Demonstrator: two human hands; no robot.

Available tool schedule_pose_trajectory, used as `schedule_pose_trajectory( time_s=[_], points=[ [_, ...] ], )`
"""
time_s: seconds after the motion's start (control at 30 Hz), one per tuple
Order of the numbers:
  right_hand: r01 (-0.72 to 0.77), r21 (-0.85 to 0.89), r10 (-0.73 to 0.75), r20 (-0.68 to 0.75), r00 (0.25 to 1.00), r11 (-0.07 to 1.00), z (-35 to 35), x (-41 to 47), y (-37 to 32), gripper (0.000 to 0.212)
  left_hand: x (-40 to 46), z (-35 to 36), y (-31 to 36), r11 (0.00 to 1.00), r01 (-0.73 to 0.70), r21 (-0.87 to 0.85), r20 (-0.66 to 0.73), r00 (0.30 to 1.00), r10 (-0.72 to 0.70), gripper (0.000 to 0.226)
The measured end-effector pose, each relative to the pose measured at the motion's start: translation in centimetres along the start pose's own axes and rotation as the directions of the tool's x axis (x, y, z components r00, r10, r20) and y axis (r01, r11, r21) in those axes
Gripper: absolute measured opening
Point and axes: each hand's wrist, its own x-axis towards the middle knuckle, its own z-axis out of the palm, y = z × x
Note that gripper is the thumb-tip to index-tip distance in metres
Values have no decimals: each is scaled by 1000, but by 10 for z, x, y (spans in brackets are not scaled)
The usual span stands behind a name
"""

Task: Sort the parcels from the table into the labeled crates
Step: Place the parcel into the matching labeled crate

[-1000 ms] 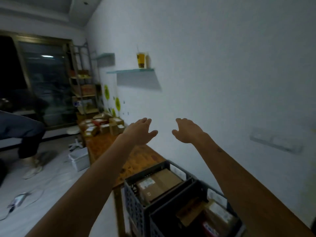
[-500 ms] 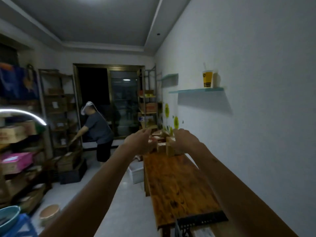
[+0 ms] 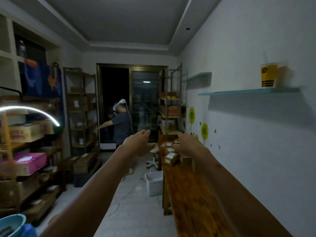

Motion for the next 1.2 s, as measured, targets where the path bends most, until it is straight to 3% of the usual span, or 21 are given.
schedule_pose_trajectory(
  time_s=[0.13, 0.3, 0.47, 0.7, 1.0, 1.2],
  points=[
    [-10, 5, 10, -8, 1000, 1000, 35, 100, -30, 60, 80, 21, -75, 999, -14, 32, 22, 1000, 13, 77],
    [6, 7, -6, -27, 1000, 1000, 58, 221, -63, 45, 183, 38, -147, 1000, 6, -18, 10, 1000, -6, 78],
    [6, -13, -6, 24, 1000, 1000, 101, 343, -76, 53, 284, 70, -211, 1000, 8, -23, 37, 999, -7, 76],
    [6, 43, -7, 19, 1000, 999, 169, 514, -48, 41, 431, 133, -273, 999, 51, -19, 33, 998, -50, 75],
    [50, 49, -50, -12, 999, 998, 207, 729, -23, 51, 627, 161, -348, 995, 99, -34, 26, 995, -98, 72],
    [-42, 23, 42, 15, 999, 999, 250, 856, 6, 59, 752, 217, -388, 999, 30, -44, 50, 998, -28, 71]
  ],
)
